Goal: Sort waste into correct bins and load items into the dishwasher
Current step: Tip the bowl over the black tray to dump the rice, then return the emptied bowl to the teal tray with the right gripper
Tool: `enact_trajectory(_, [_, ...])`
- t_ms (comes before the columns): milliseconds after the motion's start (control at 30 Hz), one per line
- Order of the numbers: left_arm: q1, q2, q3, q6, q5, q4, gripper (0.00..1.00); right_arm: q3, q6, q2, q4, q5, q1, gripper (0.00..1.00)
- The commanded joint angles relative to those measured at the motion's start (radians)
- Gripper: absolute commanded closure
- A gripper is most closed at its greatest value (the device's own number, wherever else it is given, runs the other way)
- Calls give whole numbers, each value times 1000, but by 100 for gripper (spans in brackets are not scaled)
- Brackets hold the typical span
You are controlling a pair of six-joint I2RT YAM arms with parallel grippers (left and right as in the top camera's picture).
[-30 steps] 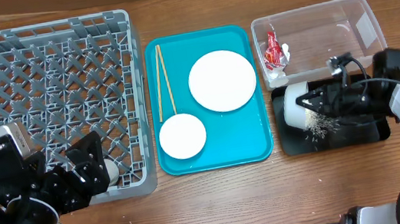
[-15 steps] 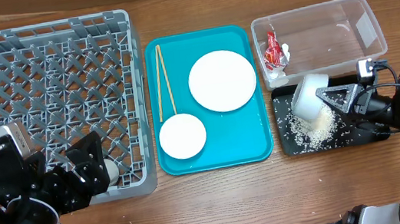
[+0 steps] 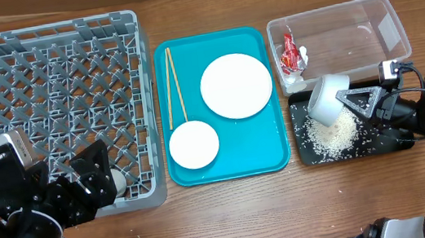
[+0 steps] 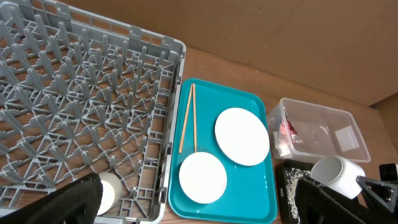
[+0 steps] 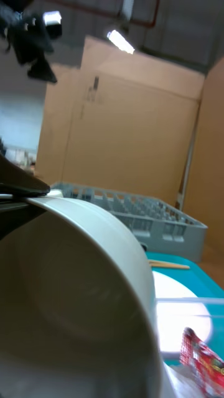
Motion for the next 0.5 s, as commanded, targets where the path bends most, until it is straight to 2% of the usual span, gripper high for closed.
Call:
enact_trajectory(0, [-6,-1,7,19,-10,0,0,11,80,-33,43,-81,11,96])
enact_trajectory(67, [-6,0,7,19,-10,0,0,19,106,-36,89,-28,14,96])
enact_trajectory(133, [-6,0,7,19,-10,0,0,32,193,-37,95,9,18,96])
enact_trajectory(300, [-6,0,7,19,-10,-1,0,99,191,-96,19,77,98,96])
enact_trajectory(400, [-6,1,7,19,-10,-2,0,182,264,-168,-53,316,222,96])
enact_trajectory(467, [-6,1,7,20,-10,-2,0,240,341,-210,-90,548,341,96])
